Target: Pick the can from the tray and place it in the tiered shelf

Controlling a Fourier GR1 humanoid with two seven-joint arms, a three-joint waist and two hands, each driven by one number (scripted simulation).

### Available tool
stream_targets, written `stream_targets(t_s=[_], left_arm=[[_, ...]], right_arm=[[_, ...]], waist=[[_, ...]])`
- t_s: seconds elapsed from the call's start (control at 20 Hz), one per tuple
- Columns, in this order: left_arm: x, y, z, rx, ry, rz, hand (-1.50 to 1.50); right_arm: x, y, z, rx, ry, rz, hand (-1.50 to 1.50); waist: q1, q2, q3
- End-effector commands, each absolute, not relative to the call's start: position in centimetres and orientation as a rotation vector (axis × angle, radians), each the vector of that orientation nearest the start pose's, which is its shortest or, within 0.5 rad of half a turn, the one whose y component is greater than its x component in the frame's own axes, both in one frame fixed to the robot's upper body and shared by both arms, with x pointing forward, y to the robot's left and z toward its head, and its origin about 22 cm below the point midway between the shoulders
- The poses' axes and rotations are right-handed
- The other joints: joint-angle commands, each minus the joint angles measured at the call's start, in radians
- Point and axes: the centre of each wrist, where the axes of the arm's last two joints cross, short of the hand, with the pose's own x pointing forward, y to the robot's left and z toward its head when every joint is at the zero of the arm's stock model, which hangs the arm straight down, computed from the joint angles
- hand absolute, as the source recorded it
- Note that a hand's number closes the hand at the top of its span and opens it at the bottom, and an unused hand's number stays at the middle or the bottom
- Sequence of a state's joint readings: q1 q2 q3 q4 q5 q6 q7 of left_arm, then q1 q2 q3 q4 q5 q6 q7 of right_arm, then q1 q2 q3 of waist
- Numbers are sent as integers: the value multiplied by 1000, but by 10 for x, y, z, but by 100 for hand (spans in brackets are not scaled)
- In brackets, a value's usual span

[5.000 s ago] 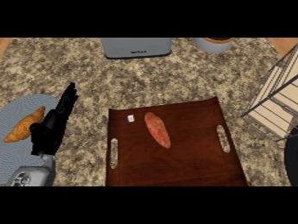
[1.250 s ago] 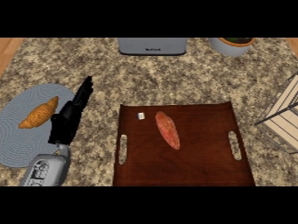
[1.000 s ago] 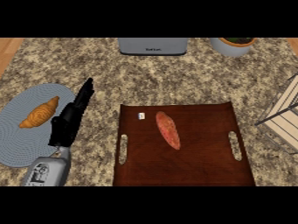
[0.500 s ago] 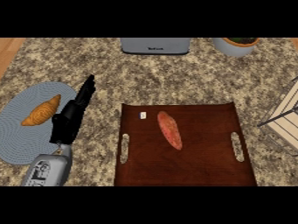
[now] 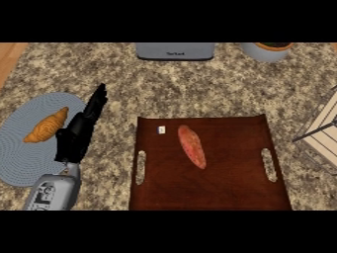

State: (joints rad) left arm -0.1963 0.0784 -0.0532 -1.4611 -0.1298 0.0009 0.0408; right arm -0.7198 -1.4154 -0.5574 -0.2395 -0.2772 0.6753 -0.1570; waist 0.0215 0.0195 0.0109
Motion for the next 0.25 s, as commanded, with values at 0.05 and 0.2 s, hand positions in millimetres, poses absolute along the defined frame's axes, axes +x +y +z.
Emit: stream_targets(t_s=[0.05,0.2], left_arm=[[287,214,22,89,-1603,-262,0],[288,214,23,87,-1611,-245,0]], right_arm=[[155,-645,318,-567,-1683,-50,-150],[149,-649,308,-536,-1687,-62,-150]], waist=[[-1,7,4],[-6,6,6]])
